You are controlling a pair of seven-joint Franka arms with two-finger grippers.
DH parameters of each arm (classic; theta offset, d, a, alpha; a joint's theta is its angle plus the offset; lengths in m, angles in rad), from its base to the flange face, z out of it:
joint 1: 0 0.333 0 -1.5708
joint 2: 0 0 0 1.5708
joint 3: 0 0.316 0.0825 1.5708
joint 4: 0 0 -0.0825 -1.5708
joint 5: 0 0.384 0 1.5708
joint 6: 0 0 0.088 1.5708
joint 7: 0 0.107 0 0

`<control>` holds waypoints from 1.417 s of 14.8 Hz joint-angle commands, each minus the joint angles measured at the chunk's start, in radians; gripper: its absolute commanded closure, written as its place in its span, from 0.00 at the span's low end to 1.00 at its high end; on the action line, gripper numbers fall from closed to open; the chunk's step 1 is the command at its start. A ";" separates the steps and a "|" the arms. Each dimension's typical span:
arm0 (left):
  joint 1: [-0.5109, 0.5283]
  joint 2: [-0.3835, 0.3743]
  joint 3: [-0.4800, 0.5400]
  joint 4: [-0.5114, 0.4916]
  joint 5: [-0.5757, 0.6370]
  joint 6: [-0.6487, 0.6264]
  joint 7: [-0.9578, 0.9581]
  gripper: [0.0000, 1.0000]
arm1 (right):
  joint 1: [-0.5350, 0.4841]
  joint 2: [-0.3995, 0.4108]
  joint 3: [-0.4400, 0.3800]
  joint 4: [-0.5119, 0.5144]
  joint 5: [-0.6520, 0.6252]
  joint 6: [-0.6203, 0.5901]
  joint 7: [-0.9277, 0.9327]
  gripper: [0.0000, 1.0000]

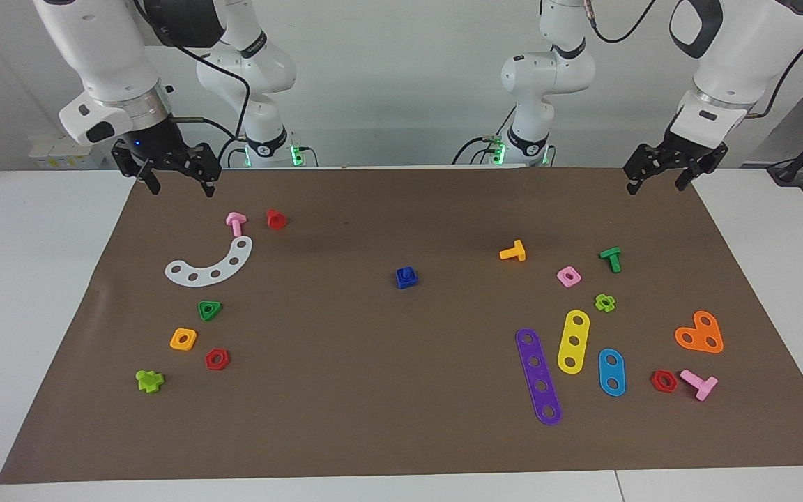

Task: Unscrew and place screws in storage area
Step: 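Reach the left gripper toward the blue nut and bolt mid-table, then lower the left gripper onto the blue nut and close it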

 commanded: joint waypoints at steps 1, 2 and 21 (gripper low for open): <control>0.014 -0.017 -0.011 -0.021 0.020 0.003 0.012 0.00 | -0.008 -0.006 0.001 -0.003 0.024 -0.011 -0.022 0.00; 0.014 -0.016 -0.011 -0.018 0.020 0.003 0.010 0.00 | -0.008 -0.006 0.001 -0.003 0.024 -0.011 -0.022 0.00; -0.519 0.231 -0.022 -0.164 -0.096 0.534 -0.677 0.01 | -0.014 -0.006 0.001 -0.003 0.024 -0.011 -0.019 0.00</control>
